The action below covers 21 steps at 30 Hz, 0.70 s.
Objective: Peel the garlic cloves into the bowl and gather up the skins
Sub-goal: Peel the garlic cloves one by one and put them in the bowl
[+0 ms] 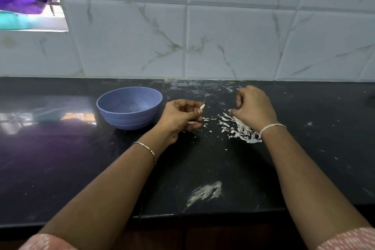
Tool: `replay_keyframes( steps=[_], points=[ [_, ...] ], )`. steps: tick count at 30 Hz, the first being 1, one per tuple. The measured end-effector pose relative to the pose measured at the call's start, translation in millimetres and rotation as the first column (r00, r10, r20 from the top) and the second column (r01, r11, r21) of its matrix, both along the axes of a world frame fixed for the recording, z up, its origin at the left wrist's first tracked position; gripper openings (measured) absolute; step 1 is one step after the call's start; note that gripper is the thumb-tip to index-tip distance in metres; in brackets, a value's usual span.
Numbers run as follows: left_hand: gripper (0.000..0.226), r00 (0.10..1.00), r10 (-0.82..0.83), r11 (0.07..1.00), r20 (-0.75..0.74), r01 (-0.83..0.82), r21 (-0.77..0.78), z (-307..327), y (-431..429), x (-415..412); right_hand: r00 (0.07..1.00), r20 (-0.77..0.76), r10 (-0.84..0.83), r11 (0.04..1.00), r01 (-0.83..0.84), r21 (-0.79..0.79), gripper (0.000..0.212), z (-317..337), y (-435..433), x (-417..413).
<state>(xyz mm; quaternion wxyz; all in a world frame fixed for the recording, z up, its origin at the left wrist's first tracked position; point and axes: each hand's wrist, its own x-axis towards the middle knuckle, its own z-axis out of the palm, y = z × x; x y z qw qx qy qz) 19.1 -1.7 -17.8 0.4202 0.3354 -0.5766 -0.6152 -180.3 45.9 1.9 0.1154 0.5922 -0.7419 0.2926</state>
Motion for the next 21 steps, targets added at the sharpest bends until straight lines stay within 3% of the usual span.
replay_keyframes(
  steps=[3, 7, 17, 21],
  points=[
    [0.017, 0.999, 0.015, 0.999, 0.030, -0.014, -0.035, -1.1, -0.9, -0.7, 0.974, 0.110, 0.200, 0.978, -0.193, -0.074, 0.018, -3.9, -5.7, 9.6],
    [0.015, 0.998, 0.037, 0.997, 0.060, -0.032, -0.071, -2.1, 0.0, -2.3, 0.810, 0.393, 0.435, 0.897, -0.429, -0.109, 0.013, -6.4, -9.5, 31.6],
    [0.010, 0.997, 0.040, 0.993, 0.061, -0.033, -0.109, -2.2, -1.2, -1.6, 0.812, 0.413, 0.412, 0.905, -0.417, -0.083, 0.005, -7.1, -8.9, 33.1],
    [0.010, 0.999, 0.040, 0.997, 0.023, -0.038, -0.070, -1.3, -0.2, -1.3, 0.764, 0.513, 0.393, 0.909, -0.407, -0.091, 0.006, -7.7, -8.7, 34.6]
  ],
)
